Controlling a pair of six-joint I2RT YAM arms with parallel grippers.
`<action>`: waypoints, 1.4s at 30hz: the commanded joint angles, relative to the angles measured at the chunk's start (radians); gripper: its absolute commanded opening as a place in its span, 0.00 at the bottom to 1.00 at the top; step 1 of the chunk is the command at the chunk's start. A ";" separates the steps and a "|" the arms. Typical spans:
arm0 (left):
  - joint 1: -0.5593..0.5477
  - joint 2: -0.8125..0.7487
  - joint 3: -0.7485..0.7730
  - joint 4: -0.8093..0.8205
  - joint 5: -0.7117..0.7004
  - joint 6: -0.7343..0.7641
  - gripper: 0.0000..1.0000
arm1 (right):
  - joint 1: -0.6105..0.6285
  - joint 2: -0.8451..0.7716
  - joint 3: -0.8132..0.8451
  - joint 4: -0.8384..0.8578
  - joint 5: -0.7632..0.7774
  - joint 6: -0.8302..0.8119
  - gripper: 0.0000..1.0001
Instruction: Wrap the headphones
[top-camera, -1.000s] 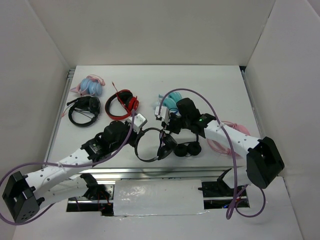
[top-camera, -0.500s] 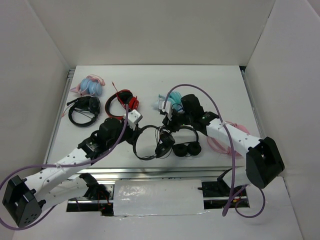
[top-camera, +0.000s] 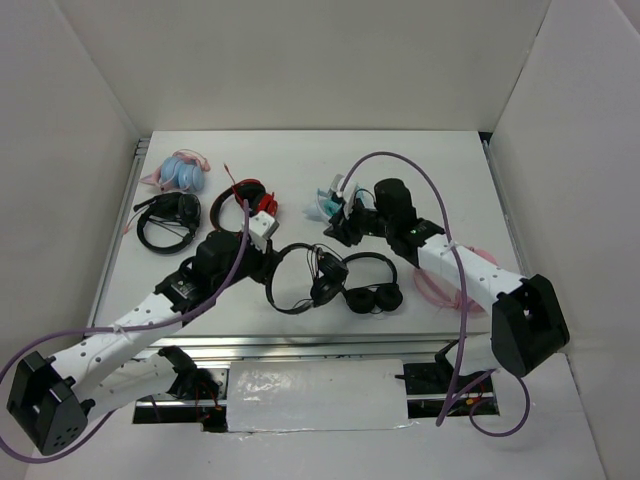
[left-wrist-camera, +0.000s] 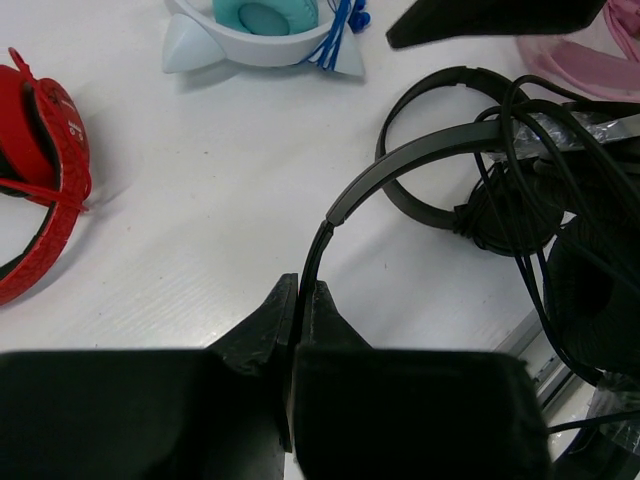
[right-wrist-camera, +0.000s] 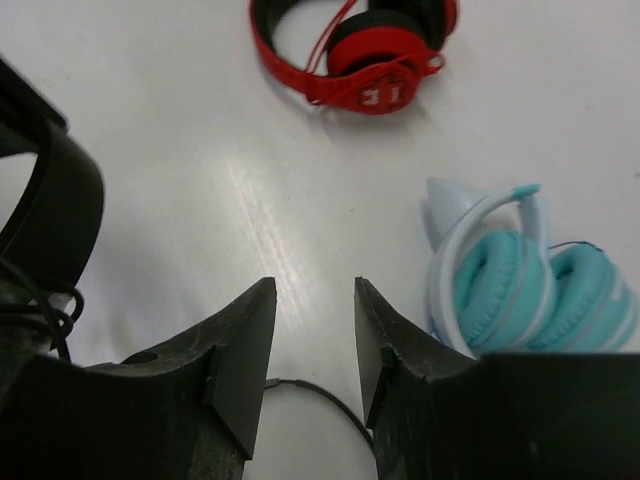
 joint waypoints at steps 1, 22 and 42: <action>0.007 0.006 0.069 0.049 -0.021 -0.041 0.00 | -0.019 -0.045 0.011 0.191 0.133 0.181 0.45; 0.012 0.073 0.158 -0.155 -0.243 -0.199 0.00 | 0.089 -0.448 -0.061 -0.052 0.150 -0.116 1.00; -0.005 0.108 0.263 -0.332 -0.279 -0.251 0.00 | 0.508 0.004 0.488 -0.950 0.293 -0.653 0.37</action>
